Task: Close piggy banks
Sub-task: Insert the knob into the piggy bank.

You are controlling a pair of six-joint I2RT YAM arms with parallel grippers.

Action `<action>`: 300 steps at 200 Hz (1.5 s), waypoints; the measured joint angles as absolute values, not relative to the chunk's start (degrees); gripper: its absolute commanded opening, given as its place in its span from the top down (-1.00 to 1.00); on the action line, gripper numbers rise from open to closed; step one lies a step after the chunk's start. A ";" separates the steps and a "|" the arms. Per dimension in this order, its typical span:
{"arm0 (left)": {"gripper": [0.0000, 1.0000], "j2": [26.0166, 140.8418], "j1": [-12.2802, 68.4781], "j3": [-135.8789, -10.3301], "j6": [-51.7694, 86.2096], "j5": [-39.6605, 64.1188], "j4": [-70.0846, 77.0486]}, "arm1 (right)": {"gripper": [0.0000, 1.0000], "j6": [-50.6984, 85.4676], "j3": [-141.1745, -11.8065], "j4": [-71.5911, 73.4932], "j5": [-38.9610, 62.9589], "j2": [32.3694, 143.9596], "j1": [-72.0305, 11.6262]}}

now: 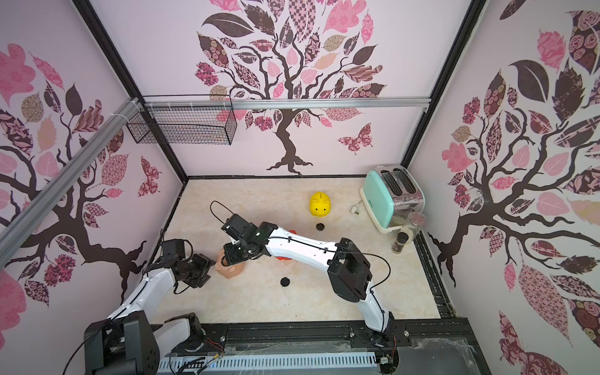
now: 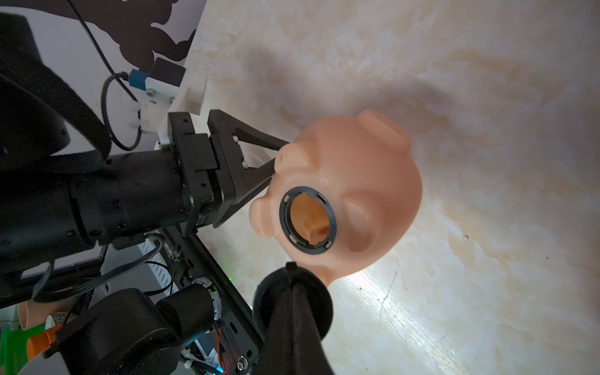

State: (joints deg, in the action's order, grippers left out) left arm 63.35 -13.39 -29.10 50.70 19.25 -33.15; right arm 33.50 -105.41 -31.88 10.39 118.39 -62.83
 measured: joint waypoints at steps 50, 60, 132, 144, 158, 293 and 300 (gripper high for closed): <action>-0.28 63.64 -14.35 -34.00 49.17 16.58 -35.66 | 1.00 34.59 -107.37 -32.05 7.33 119.92 -63.77; -0.28 63.64 -15.25 -34.68 48.51 16.29 -36.12 | 1.00 34.74 -107.92 -32.08 6.46 120.60 -64.16; -0.29 63.64 -21.10 -41.34 43.33 14.15 -40.97 | 1.00 36.23 -109.19 -32.34 -0.30 121.73 -66.48; -0.29 63.42 -21.21 -42.83 42.44 13.52 -41.32 | 1.00 36.40 -109.67 -32.34 -0.93 121.80 -66.65; -0.29 62.78 -21.26 -43.64 41.58 12.82 -41.69 | 1.00 36.51 -111.15 -32.60 -1.63 122.54 -66.74; -0.29 61.84 -21.76 -44.82 38.28 11.20 -44.95 | 1.00 36.16 -116.99 -36.93 -6.26 129.10 -68.20; -0.29 61.87 -21.76 -44.82 38.28 11.20 -44.97 | 1.00 36.03 -116.99 -37.01 -6.46 129.10 -68.20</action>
